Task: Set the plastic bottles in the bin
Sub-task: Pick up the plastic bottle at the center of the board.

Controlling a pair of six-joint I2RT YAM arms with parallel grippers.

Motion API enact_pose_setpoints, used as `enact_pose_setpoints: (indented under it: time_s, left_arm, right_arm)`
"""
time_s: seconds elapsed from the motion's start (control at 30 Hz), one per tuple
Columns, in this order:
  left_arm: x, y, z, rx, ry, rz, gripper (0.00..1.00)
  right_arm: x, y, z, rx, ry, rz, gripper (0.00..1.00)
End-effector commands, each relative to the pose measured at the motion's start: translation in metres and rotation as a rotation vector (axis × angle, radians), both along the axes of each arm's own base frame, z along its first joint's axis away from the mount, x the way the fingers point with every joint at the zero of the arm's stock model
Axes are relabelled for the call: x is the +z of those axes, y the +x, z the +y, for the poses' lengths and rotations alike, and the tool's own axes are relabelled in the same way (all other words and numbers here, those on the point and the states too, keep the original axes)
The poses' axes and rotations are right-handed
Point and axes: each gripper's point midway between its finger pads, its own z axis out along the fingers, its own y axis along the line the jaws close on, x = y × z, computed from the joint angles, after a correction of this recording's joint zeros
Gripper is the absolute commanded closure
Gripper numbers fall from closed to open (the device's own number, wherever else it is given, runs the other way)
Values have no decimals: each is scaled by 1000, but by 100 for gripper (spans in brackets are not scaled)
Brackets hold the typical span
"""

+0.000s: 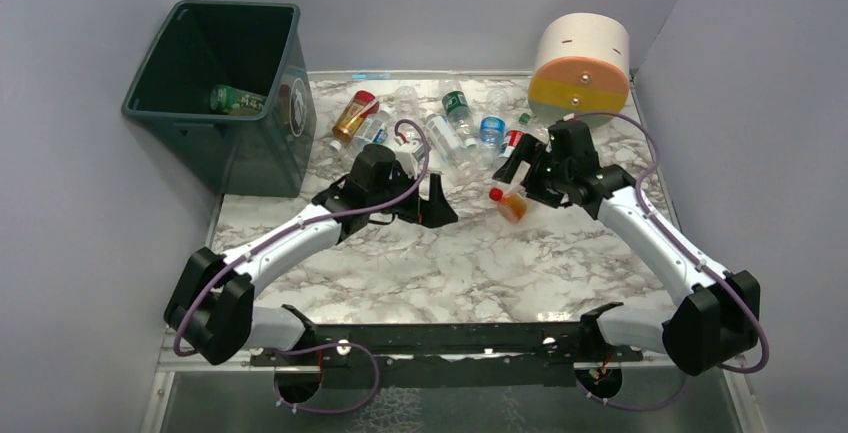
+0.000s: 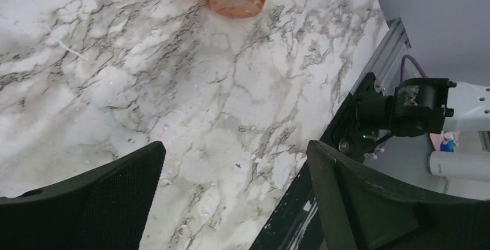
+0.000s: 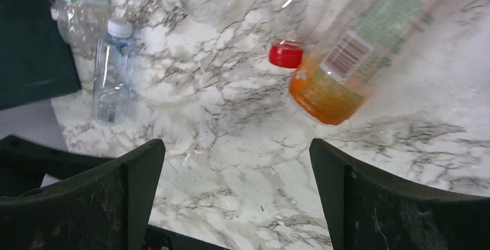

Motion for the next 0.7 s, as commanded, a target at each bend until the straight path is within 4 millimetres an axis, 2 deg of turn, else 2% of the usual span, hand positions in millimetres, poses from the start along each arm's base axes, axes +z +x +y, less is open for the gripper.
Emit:
enact_pose_setpoints:
  time_s: [0.0,0.13,0.37,0.5,0.67]
  left_arm:
    - [39,-9,-8,21,-21,-92,1]
    - [55,-24,-11,16,-28,-115,1]
    - [70,-45,-11,4,-24,-131,1]
    - [76,-52,-12,0,-25,-139,1]
    - [86,-54,-15,-6,-34,-153,1]
  right_arm:
    - [4,-2,-44,-152,-93,-4,1]
    - [3,8,-70,-235,-124,-28,1]
    - [-24,32,-102,-347,-218,13,1]
    - [-42,46,-115,-387,-230,57,0]
    - [-50,65,-127,-421,-244,73,0]
